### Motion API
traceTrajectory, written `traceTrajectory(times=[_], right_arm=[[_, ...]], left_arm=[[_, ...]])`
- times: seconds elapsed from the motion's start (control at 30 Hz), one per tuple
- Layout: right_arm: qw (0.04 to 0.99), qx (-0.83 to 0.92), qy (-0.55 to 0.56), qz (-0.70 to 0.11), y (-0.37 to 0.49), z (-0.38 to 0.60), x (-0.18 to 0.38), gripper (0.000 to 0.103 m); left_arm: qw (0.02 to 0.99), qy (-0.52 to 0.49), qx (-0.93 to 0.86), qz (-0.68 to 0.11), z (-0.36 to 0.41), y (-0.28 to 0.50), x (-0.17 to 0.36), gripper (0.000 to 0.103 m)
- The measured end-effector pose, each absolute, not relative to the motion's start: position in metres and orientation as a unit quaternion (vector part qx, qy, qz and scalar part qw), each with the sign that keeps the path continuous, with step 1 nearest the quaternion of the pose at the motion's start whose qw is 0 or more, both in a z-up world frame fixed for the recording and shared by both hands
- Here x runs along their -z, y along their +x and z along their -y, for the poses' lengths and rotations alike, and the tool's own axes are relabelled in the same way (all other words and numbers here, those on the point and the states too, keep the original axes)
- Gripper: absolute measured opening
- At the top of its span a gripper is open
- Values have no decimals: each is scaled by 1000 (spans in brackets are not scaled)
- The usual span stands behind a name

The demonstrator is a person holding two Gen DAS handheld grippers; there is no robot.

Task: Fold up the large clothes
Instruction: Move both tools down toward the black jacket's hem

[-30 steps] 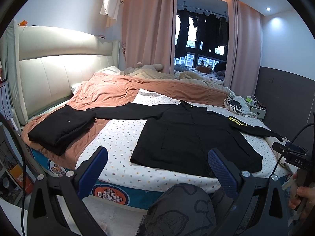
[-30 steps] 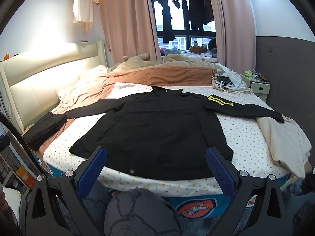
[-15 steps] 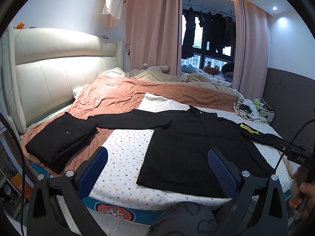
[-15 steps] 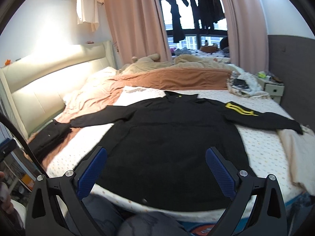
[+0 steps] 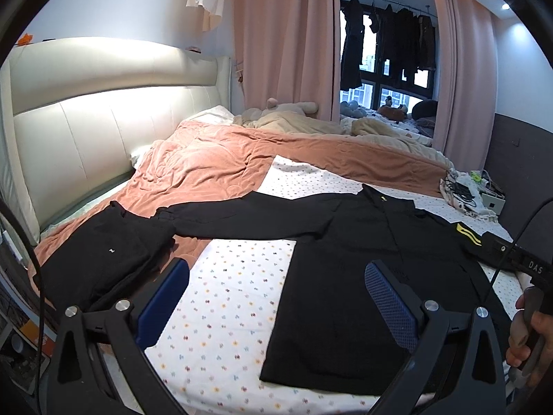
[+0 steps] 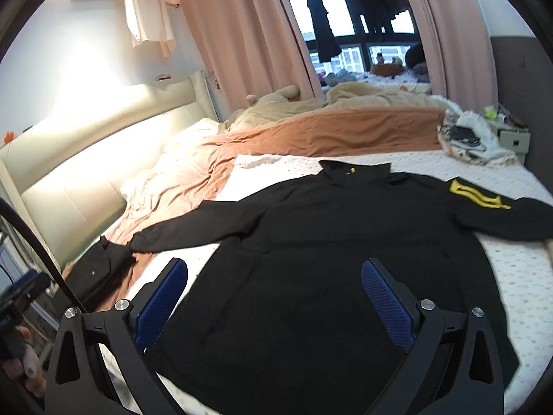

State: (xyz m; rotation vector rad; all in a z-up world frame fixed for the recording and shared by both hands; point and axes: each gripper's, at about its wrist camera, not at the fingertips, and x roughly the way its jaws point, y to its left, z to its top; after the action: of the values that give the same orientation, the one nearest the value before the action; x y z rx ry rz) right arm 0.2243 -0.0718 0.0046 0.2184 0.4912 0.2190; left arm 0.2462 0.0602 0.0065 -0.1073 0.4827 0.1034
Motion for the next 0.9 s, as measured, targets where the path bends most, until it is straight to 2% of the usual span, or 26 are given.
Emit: traceTrajectory(times=[0.47, 0.6, 0.7, 0.77, 0.8, 0.9], right_arm=[[946, -126, 152, -258, 364, 46, 9, 100], [943, -128, 154, -265, 402, 42, 10, 100], [940, -134, 155, -273, 428, 37, 11, 100], [939, -134, 155, -276, 442, 32, 10, 100], [938, -134, 155, -278, 450, 30, 11, 99], [936, -130, 153, -291, 469, 27, 15, 88]], left_arm=[[953, -108, -60, -277, -120, 358, 14, 103], [941, -136, -69, -302, -145, 392, 28, 89], [932, -156, -79, -316, -163, 416, 41, 88], [926, -176, -78, -325, -175, 432, 49, 83], [922, -188, -78, -331, -180, 439, 54, 77], [908, -215, -84, -348, -193, 462, 71, 75]])
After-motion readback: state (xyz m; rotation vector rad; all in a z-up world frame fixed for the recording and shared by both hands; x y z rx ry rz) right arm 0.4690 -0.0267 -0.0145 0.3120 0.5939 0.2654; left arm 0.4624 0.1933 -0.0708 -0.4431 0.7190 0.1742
